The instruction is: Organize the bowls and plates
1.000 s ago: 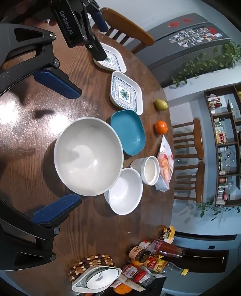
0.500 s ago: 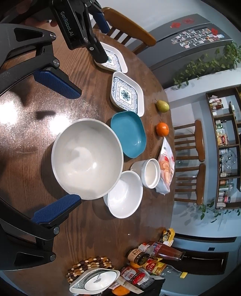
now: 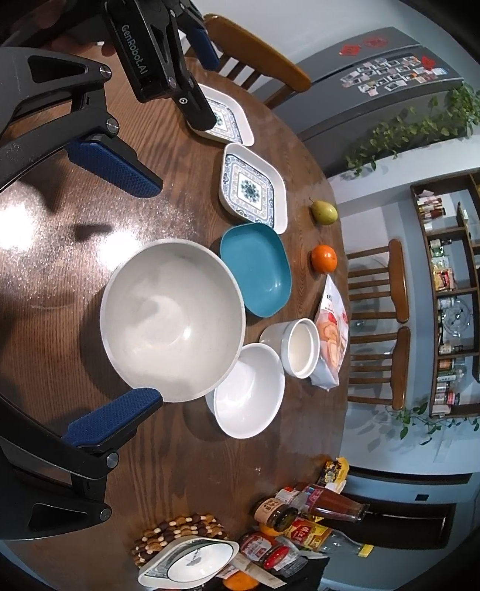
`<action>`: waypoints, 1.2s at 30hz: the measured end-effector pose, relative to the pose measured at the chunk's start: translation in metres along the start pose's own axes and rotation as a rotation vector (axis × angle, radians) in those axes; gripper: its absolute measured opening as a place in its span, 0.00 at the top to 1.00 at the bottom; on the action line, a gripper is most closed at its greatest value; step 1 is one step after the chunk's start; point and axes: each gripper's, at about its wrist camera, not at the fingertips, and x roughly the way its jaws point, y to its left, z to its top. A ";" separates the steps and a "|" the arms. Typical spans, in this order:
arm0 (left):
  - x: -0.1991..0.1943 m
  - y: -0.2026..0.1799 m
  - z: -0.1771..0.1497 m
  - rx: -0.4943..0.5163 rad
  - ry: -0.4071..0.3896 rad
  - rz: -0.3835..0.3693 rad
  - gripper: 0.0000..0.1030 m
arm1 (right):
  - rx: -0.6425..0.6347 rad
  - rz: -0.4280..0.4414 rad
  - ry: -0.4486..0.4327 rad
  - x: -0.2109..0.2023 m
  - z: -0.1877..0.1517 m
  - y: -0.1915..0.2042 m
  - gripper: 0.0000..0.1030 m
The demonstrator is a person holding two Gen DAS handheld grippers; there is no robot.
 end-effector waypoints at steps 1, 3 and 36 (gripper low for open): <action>0.000 0.000 0.000 0.001 0.000 -0.002 0.01 | 0.001 -0.001 0.000 0.000 0.000 0.000 0.00; 0.000 0.000 0.000 0.004 0.001 -0.003 0.01 | 0.003 0.001 0.001 0.001 0.000 0.000 0.00; 0.003 0.014 0.000 -0.001 0.010 -0.038 0.01 | 0.000 0.004 0.002 0.002 0.000 0.023 0.00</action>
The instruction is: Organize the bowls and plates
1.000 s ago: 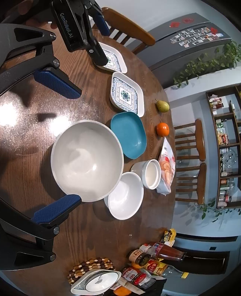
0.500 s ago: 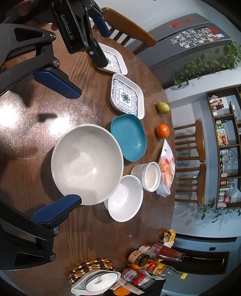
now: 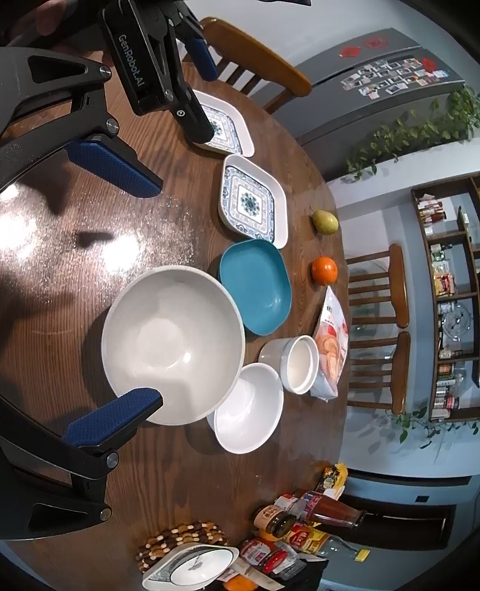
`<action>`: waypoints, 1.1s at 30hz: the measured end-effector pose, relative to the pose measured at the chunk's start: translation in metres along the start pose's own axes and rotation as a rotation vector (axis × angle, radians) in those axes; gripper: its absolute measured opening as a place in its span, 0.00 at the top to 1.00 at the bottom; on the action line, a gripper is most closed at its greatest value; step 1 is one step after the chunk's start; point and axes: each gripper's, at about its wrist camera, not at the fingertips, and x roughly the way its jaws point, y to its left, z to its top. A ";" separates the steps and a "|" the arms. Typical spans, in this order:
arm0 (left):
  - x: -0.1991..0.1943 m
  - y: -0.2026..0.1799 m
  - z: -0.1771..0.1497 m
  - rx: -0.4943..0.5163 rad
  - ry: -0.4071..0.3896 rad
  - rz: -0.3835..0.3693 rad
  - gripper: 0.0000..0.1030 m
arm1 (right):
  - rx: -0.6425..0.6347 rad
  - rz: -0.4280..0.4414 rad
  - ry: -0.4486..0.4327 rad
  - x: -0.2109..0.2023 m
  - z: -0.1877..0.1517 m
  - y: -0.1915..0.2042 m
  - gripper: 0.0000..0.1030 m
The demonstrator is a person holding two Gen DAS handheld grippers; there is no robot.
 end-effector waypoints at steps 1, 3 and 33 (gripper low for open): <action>0.000 0.001 0.000 -0.002 0.001 -0.004 0.01 | -0.001 0.001 0.000 0.000 0.000 0.002 0.00; 0.001 0.005 0.000 -0.008 0.004 -0.013 0.01 | -0.003 0.003 0.000 0.000 0.000 0.006 0.00; 0.108 0.202 -0.012 -0.322 0.225 0.109 0.29 | -0.074 0.391 0.288 0.147 0.042 0.156 0.38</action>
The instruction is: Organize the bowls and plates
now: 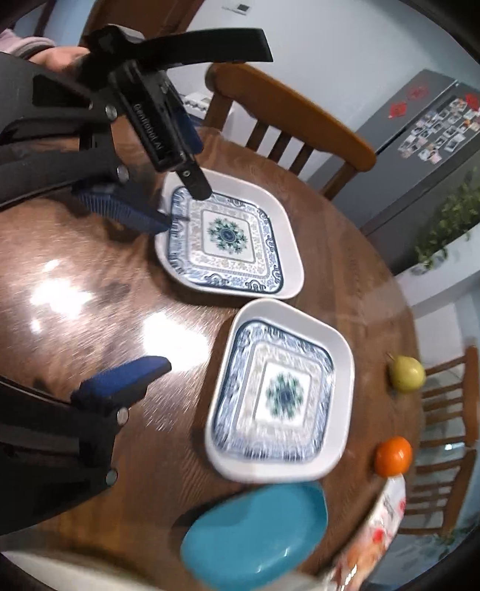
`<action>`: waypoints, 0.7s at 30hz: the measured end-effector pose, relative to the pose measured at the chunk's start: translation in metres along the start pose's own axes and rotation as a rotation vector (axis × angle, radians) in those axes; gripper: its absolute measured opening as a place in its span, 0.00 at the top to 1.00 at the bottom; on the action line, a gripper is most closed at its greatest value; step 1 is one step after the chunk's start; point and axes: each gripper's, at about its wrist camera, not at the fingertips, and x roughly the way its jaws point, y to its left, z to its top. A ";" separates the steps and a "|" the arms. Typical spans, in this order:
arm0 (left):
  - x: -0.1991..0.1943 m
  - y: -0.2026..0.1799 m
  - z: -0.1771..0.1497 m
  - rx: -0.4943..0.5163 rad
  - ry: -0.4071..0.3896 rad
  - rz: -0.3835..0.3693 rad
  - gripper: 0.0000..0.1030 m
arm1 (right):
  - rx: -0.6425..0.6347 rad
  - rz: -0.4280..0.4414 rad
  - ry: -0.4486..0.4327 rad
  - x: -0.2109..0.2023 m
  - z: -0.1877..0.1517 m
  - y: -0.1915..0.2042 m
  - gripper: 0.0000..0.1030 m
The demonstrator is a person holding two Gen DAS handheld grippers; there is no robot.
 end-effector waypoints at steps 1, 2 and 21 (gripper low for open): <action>0.004 0.003 0.002 -0.002 0.007 0.000 0.33 | -0.011 0.003 0.006 0.007 0.003 0.004 0.41; 0.007 0.004 0.004 -0.004 0.011 -0.006 0.34 | -0.019 0.004 0.011 0.014 0.005 0.007 0.49; -0.028 0.000 -0.023 0.104 -0.036 -0.032 0.81 | -0.053 -0.018 0.082 0.014 -0.012 0.013 0.88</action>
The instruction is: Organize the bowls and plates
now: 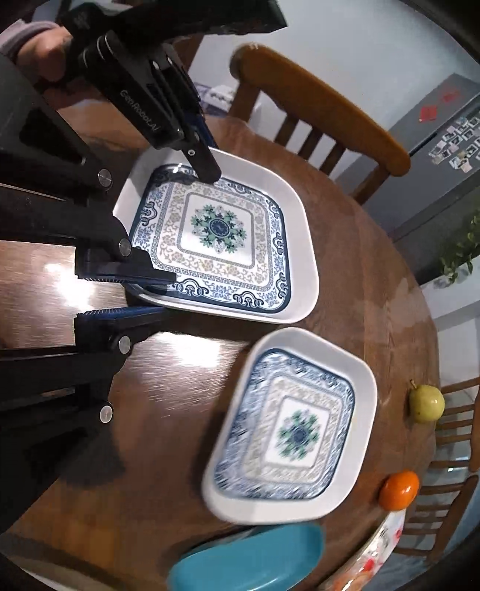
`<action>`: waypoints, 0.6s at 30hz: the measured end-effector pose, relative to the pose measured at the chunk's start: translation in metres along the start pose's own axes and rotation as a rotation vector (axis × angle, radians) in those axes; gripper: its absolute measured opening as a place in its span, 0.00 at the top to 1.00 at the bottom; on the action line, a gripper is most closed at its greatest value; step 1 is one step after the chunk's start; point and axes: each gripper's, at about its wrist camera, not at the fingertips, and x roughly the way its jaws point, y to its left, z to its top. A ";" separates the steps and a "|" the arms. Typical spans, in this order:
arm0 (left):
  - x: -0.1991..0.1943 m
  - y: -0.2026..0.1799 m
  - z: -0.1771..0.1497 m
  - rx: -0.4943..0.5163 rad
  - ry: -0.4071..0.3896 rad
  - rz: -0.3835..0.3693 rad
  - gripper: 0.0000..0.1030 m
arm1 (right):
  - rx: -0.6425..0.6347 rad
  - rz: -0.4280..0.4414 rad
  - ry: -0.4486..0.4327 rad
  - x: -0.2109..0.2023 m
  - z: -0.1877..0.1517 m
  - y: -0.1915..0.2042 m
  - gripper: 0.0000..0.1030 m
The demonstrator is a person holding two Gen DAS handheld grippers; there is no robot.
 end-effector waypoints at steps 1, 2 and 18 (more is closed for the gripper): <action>-0.006 -0.004 -0.004 0.013 -0.005 -0.008 0.81 | 0.009 0.010 0.001 -0.006 -0.006 0.000 0.88; -0.013 -0.008 -0.010 0.024 -0.009 -0.019 0.81 | 0.015 0.016 0.000 -0.012 -0.011 -0.002 0.88; -0.014 -0.102 -0.068 0.225 0.066 -0.159 0.82 | 0.186 -0.089 0.018 -0.071 -0.112 -0.071 0.86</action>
